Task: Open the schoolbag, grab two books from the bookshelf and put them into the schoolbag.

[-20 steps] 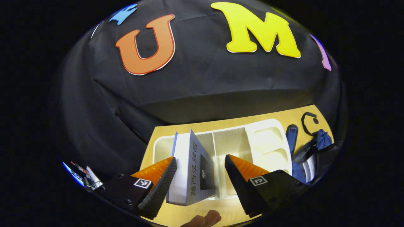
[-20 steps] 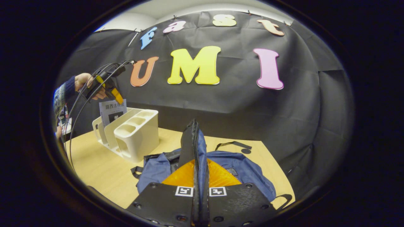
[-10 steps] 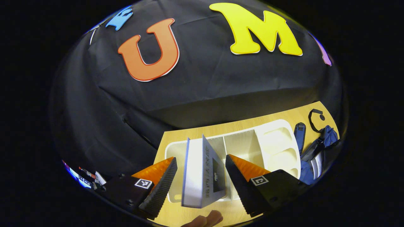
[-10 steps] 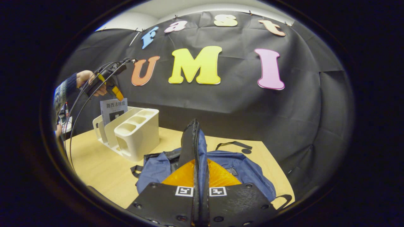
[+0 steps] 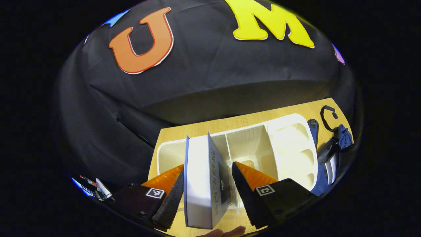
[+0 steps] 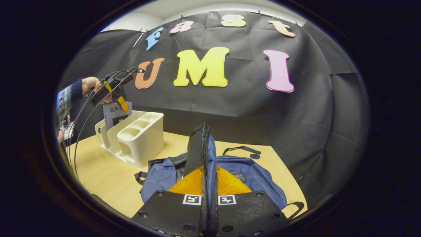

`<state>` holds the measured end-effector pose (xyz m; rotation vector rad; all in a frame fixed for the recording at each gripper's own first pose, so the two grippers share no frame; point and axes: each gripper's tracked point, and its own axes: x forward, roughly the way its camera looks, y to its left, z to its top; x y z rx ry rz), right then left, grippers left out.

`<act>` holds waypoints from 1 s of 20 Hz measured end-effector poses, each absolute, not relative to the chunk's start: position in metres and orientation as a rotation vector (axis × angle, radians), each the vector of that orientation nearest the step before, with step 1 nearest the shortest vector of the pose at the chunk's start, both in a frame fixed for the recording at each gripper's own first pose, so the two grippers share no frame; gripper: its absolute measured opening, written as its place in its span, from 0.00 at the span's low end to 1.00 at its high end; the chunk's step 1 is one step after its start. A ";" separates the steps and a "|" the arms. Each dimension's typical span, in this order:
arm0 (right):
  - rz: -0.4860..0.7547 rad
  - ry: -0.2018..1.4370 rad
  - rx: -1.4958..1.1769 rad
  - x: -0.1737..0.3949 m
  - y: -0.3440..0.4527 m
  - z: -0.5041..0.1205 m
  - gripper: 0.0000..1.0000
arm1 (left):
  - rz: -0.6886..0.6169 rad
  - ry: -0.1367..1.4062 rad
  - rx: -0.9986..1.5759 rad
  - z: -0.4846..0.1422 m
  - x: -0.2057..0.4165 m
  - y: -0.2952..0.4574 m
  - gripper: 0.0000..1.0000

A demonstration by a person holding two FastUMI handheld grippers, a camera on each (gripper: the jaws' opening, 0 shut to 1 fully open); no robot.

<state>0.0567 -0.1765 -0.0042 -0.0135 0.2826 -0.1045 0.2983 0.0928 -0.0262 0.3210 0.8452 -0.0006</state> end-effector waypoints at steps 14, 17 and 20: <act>-0.111 0.291 -0.011 0.050 -0.175 -0.012 0.04 | -0.030 0.922 0.188 -0.042 0.266 0.084 0.47; -0.110 0.287 -0.014 0.050 -0.171 -0.011 0.04 | -0.037 0.918 0.111 -0.032 0.240 0.080 0.46; -0.110 0.287 -0.020 0.049 -0.168 -0.013 0.04 | -0.037 0.885 0.058 -0.017 0.215 0.084 0.47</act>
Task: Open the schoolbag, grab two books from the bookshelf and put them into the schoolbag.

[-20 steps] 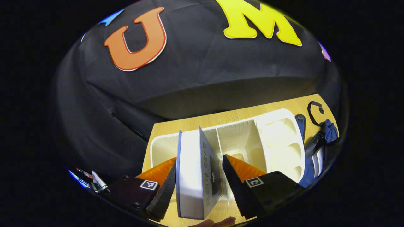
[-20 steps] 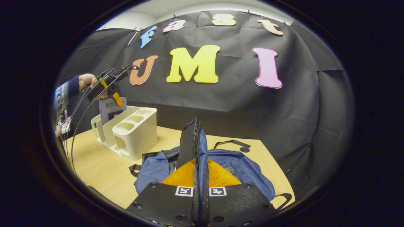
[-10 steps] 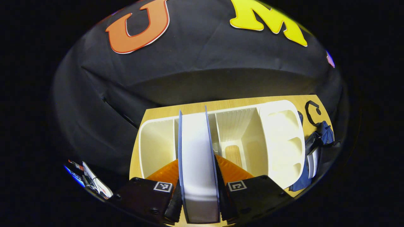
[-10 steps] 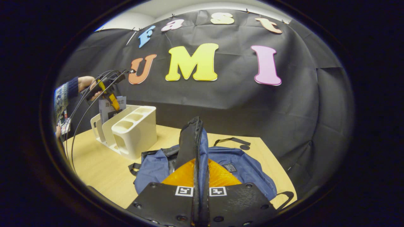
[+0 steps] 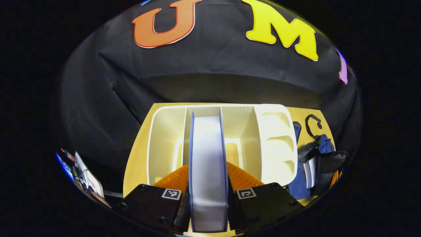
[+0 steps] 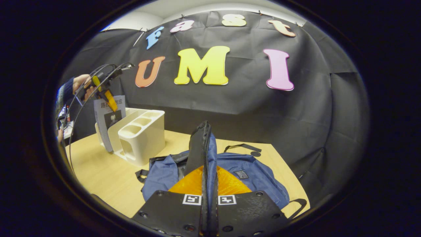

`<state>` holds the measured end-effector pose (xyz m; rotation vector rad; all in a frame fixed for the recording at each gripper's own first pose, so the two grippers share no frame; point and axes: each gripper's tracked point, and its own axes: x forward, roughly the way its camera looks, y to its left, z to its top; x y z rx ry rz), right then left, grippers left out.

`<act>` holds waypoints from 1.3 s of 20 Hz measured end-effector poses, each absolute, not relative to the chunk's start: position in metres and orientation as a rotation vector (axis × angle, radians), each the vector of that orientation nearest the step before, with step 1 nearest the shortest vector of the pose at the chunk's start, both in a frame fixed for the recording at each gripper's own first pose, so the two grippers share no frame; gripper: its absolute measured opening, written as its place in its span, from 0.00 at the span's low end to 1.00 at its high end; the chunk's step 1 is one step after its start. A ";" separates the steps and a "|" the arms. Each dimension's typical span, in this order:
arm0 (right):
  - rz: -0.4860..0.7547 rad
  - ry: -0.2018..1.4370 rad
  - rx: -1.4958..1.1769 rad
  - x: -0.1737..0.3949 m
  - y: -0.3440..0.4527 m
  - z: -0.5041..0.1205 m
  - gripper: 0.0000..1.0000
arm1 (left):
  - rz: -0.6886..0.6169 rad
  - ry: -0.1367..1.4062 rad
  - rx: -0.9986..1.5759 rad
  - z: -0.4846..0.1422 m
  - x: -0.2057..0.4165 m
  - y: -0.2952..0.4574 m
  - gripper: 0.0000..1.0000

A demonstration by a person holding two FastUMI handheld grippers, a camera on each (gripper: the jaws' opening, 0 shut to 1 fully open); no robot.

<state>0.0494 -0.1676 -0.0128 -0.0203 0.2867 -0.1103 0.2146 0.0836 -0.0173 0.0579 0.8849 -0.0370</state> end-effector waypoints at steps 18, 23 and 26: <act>-0.134 0.354 -0.018 0.063 -0.152 -0.016 0.04 | -0.131 0.776 -0.271 -0.023 0.076 0.108 0.46; -0.160 0.384 -0.025 0.066 -0.150 -0.016 0.04 | -0.199 0.770 -0.501 -0.038 0.040 0.100 0.46; -0.156 0.393 -0.041 0.067 -0.145 -0.014 0.04 | -0.230 0.758 -0.617 -0.051 0.022 0.085 0.47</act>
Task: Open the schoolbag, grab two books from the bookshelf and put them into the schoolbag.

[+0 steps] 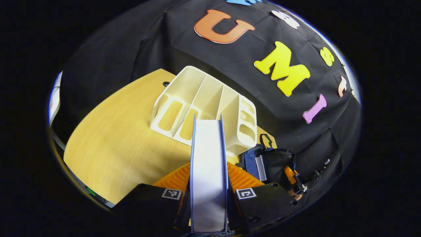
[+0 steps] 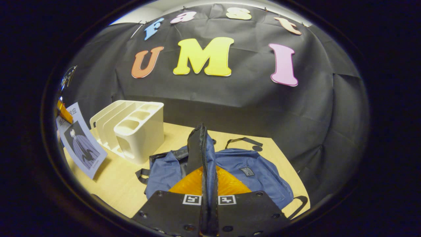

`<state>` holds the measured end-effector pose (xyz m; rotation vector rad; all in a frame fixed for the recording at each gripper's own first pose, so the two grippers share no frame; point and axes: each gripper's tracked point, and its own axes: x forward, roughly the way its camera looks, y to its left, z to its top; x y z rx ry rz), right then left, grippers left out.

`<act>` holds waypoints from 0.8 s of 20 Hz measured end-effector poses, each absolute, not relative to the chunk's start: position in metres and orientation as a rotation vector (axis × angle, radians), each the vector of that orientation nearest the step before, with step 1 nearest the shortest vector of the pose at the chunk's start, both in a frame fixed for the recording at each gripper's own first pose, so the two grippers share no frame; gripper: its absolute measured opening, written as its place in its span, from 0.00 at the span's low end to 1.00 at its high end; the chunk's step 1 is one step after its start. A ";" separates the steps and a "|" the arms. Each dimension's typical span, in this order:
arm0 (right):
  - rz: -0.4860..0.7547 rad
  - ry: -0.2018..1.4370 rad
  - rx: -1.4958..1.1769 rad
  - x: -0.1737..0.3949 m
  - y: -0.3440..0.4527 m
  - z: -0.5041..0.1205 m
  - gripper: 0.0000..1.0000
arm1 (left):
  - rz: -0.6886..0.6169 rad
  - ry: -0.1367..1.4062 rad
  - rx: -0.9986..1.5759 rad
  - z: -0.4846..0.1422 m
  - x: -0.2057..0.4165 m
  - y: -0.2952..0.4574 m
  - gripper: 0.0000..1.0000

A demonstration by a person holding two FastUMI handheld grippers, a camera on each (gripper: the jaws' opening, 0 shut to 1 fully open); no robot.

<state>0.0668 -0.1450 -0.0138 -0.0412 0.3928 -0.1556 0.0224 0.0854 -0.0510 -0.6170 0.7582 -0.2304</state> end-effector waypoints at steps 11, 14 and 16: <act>-0.112 0.393 0.034 0.070 -0.133 0.013 0.04 | -0.442 0.712 -0.905 -0.056 0.008 0.005 0.46; -0.074 0.368 0.024 0.074 -0.126 0.029 0.04 | -0.470 0.722 -0.963 -0.059 0.019 -0.027 0.46; -0.062 0.353 0.001 0.078 -0.128 0.035 0.03 | -0.482 0.725 -0.990 -0.060 0.028 -0.048 0.46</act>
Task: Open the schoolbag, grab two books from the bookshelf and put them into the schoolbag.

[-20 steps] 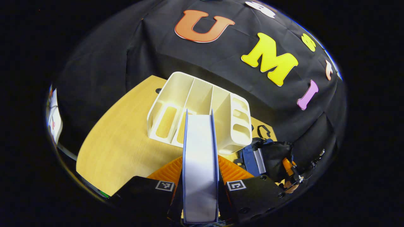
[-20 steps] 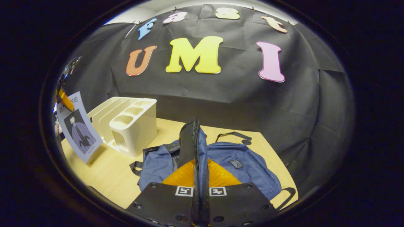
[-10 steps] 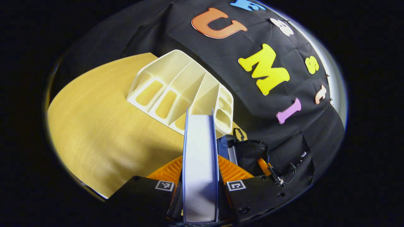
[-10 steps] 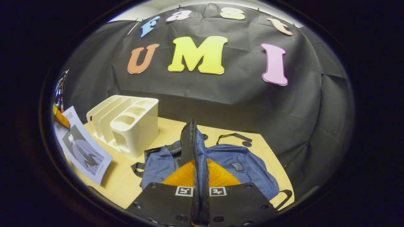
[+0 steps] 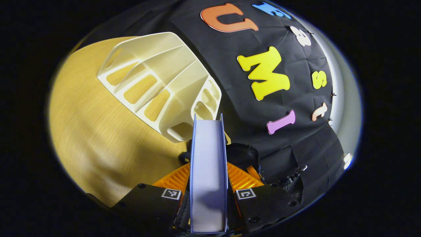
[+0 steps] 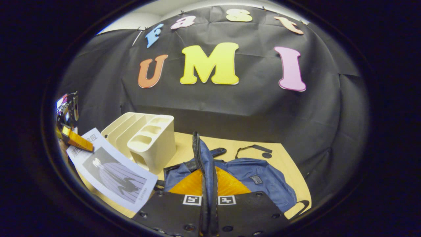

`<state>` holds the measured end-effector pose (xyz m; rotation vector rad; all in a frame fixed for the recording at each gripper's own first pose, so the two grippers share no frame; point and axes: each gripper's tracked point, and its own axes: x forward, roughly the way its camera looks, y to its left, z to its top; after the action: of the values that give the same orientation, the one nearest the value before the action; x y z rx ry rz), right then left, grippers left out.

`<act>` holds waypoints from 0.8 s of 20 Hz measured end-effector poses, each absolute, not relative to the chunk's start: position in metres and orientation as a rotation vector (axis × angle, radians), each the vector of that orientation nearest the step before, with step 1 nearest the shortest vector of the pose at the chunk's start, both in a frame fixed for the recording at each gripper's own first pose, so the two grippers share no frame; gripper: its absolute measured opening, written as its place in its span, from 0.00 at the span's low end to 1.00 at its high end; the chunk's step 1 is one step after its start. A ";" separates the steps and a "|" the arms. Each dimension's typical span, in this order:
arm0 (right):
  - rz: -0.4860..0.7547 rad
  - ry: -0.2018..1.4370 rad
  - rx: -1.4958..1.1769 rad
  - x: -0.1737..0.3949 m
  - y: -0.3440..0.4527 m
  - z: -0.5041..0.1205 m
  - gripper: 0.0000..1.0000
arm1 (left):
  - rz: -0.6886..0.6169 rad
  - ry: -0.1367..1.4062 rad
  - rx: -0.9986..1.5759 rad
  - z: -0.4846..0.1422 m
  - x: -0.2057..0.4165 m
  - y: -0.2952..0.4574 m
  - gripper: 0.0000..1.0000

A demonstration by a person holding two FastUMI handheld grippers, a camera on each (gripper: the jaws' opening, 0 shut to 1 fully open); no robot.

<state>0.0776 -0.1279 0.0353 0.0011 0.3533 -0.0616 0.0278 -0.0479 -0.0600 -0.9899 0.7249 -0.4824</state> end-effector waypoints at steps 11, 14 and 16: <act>-0.038 0.281 -0.002 0.074 -0.152 0.060 0.04 | -0.490 0.730 -1.151 -0.074 0.073 -0.153 0.46; -0.035 0.266 0.002 0.071 -0.155 0.064 0.04 | -0.444 0.735 -1.118 -0.094 0.090 -0.178 0.51; -0.026 0.260 0.007 0.068 -0.155 0.064 0.03 | -0.417 0.734 -1.072 -0.103 0.094 -0.189 0.46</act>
<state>0.0678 -0.1553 0.0641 0.0072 0.2602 -0.0263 0.0944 -0.1891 -0.1029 -1.0721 0.7337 -0.4170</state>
